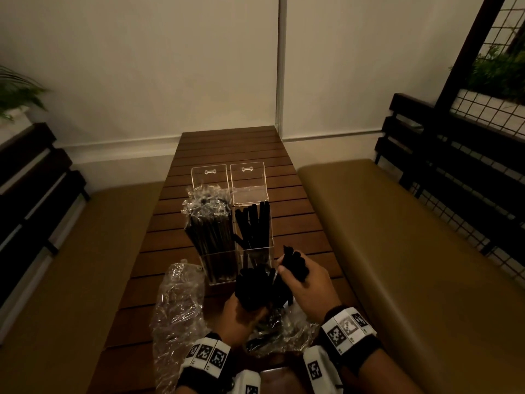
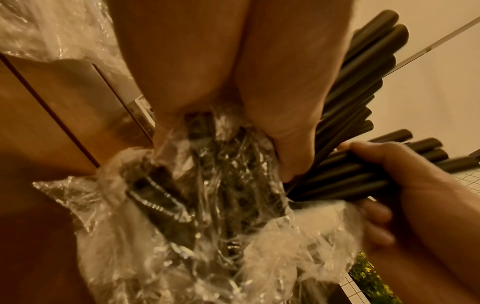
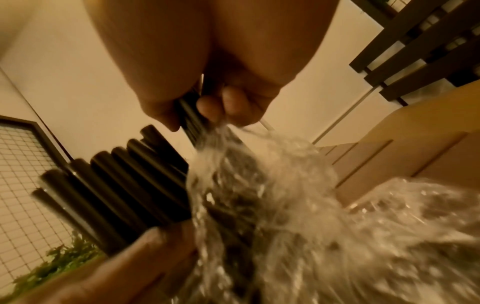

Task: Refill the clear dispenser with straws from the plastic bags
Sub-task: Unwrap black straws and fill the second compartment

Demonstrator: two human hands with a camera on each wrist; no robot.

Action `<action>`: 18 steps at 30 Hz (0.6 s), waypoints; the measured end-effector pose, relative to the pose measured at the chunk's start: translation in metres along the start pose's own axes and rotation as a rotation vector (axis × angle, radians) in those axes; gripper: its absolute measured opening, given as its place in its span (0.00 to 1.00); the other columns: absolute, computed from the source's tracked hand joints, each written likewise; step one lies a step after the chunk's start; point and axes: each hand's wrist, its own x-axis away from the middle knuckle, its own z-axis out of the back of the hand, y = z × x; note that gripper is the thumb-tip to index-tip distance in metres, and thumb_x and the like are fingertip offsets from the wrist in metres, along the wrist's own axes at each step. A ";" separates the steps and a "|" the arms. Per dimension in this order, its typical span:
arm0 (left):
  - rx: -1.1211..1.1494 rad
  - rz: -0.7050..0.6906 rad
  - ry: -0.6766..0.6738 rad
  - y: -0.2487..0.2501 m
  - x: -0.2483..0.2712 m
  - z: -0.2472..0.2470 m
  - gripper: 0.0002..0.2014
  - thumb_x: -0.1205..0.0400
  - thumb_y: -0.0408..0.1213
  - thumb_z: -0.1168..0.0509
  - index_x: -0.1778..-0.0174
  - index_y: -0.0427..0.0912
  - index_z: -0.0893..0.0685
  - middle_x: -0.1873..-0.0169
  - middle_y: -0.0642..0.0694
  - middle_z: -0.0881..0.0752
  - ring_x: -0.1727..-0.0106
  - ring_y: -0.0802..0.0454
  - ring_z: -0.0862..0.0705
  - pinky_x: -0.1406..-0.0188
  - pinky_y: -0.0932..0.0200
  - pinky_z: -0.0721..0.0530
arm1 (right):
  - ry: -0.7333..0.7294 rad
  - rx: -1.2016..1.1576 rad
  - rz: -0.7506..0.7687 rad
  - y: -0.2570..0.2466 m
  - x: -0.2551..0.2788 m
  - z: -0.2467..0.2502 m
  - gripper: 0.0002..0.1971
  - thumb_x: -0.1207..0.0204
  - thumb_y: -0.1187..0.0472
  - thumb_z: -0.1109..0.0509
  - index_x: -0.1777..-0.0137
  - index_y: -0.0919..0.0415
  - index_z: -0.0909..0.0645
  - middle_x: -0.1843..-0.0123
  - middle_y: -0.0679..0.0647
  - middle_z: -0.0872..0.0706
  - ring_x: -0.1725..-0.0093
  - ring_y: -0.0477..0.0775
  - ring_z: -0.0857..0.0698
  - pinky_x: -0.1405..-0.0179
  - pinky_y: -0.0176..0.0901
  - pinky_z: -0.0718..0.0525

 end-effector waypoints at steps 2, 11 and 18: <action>0.005 0.002 0.018 0.000 0.000 0.000 0.14 0.21 0.34 0.28 0.39 0.44 0.19 0.49 0.56 0.15 0.47 0.65 0.16 0.53 0.74 0.19 | 0.047 -0.051 0.010 -0.011 -0.002 0.005 0.03 0.20 0.55 0.30 0.54 0.46 0.17 0.59 0.50 0.12 0.57 0.44 0.13 0.54 0.45 0.12; 0.157 0.046 0.048 0.003 0.002 0.000 0.18 0.24 0.42 0.24 0.40 0.46 0.18 0.48 0.52 0.11 0.50 0.68 0.12 0.49 0.68 0.14 | 0.204 -0.229 0.092 -0.079 -0.035 0.047 0.05 0.20 0.54 0.30 0.54 0.54 0.15 0.53 0.49 0.10 0.53 0.41 0.11 0.60 0.32 0.15; 0.270 0.040 0.044 0.008 0.004 -0.004 0.18 0.23 0.30 0.26 0.40 0.47 0.21 0.48 0.57 0.13 0.52 0.76 0.14 0.55 0.78 0.18 | 0.352 -0.298 0.134 -0.109 -0.081 0.050 0.09 0.20 0.52 0.30 0.59 0.52 0.11 0.59 0.45 0.08 0.54 0.40 0.10 0.55 0.33 0.13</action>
